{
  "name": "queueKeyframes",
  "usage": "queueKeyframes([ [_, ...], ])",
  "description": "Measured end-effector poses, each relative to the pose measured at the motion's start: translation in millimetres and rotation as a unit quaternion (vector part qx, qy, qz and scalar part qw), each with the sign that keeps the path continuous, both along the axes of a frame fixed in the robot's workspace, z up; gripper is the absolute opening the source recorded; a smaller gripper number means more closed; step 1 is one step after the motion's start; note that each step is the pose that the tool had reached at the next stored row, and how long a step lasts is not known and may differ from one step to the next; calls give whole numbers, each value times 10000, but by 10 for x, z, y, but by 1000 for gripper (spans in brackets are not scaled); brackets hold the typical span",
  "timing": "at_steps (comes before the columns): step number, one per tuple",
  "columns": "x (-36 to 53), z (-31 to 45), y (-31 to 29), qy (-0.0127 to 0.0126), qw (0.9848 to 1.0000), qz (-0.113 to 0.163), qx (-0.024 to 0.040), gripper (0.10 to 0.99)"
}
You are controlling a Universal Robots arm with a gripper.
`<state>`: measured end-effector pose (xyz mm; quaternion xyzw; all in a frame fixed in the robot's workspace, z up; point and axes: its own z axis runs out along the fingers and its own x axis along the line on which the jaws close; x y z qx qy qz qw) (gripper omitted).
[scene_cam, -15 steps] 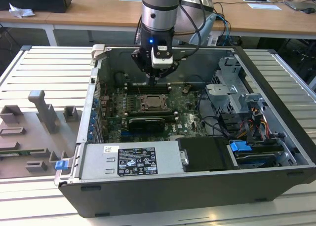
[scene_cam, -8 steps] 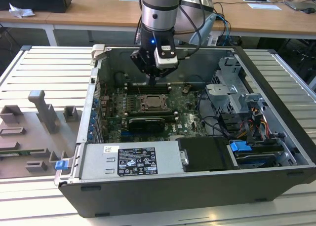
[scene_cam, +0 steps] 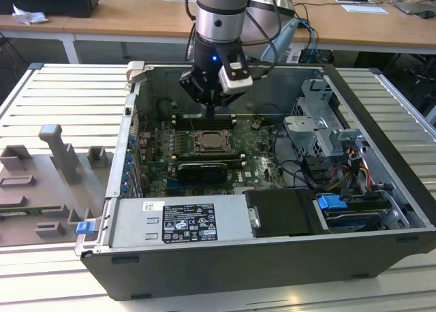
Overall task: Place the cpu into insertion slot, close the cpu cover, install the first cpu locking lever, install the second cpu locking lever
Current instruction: 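Install the first cpu locking lever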
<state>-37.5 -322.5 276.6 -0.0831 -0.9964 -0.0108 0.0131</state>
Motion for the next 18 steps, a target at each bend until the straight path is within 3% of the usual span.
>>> queueKeyframes([
  [2,0,-1,0,-5,9993,380,2,106],
  [3,0,-2,0,-8,9982,606,2,106],
  [6,0,-2,0,-15,9961,877,1,106],
  [7,-22,-1,0,-45,9960,895,-2,106],
  [9,-90,-3,0,-102,9959,895,-6,106],
  [11,-168,-5,0,-132,9959,896,-8,106],
  [12,-197,-7,0,-137,9958,900,-8,106],
  [15,-444,-105,45,-156,9943,1057,1,106],
  [18,-485,-126,66,-156,9935,1125,2,106],
])
